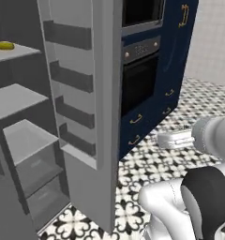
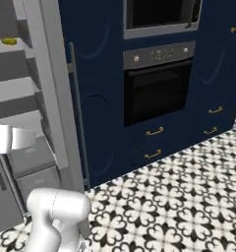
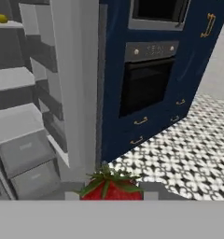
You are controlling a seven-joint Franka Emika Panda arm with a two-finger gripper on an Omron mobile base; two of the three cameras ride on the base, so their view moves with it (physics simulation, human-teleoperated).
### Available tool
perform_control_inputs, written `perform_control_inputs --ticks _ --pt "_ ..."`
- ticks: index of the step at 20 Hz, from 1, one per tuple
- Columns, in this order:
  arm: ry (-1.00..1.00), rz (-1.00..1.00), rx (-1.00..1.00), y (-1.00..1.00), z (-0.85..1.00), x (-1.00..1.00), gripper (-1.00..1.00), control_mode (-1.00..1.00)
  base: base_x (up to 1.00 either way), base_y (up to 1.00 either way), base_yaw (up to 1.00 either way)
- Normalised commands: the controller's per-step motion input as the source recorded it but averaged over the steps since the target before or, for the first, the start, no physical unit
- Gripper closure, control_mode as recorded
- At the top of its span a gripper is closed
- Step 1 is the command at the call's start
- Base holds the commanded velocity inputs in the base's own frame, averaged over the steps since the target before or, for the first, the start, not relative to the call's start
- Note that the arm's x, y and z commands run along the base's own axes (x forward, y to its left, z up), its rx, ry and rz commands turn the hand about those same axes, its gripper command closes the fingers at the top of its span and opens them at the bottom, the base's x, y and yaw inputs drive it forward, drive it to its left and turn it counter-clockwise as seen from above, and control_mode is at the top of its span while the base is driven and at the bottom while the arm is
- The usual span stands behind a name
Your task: Take the strawberry from the fridge and place it on top of the pancake, located on the dining counter.
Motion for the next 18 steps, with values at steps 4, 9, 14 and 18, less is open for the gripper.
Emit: perform_control_inputs --ticks 4,9,14,18 --pt "0.00 0.00 0.00 0.00 0.00 0.00 1.00 1.00 -0.06 -0.18 -0.83" --pt "0.00 0.00 0.00 0.00 0.00 0.00 1.00 1.00 -0.09 -0.27 -0.81" --pt "0.00 0.00 0.00 0.00 0.00 0.00 1.00 1.00 0.00 -0.68 -0.75" --pt "0.00 0.00 0.00 0.00 0.00 0.00 1.00 1.00 0.29 -1.00 -0.56"
